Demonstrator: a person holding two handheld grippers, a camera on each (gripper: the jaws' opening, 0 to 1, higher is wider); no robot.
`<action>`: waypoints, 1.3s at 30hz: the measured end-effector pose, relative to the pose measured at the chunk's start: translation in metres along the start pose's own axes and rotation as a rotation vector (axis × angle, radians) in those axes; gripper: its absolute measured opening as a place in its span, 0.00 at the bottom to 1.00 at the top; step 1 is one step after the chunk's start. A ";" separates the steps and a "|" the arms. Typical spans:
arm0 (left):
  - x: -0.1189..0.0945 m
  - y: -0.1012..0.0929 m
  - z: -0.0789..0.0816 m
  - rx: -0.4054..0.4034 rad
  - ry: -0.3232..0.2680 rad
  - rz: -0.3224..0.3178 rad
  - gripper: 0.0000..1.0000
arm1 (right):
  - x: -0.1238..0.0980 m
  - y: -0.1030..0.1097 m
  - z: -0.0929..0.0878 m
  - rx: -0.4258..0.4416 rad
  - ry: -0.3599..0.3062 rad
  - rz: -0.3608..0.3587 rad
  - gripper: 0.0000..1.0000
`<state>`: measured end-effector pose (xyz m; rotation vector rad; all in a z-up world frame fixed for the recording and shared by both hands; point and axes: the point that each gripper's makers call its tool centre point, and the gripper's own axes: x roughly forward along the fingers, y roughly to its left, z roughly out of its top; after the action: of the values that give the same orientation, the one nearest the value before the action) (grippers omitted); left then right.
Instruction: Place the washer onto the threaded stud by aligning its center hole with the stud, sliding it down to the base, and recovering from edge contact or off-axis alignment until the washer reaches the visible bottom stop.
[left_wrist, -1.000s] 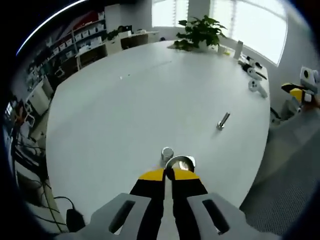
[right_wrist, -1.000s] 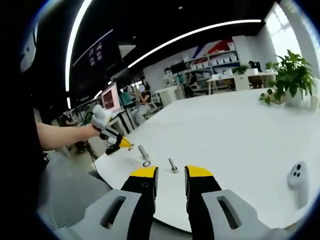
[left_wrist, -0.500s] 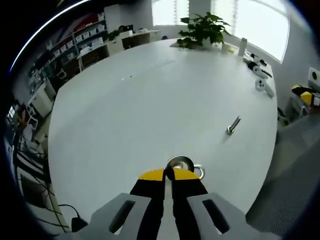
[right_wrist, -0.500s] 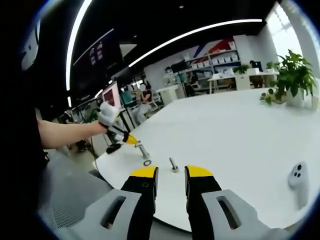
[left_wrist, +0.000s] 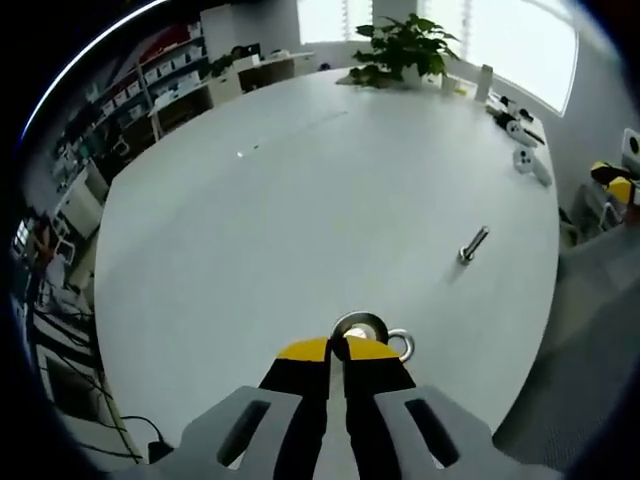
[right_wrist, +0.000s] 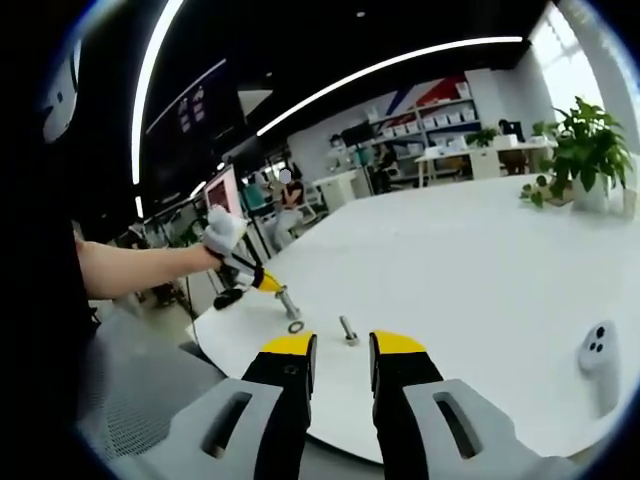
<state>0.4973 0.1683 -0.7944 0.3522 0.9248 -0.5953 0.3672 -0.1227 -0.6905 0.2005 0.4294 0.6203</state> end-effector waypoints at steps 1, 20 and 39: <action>0.000 0.000 0.000 0.001 0.001 0.000 0.02 | 0.000 0.000 0.000 0.001 0.000 0.001 0.23; 0.002 0.003 0.002 0.039 -0.021 -0.006 0.04 | 0.001 -0.001 0.000 0.005 -0.002 0.003 0.23; -0.013 0.002 0.001 0.053 -0.061 0.030 0.08 | 0.001 -0.001 -0.001 0.005 0.004 -0.003 0.23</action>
<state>0.4925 0.1737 -0.7829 0.3927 0.8446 -0.6008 0.3682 -0.1230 -0.6919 0.2034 0.4350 0.6165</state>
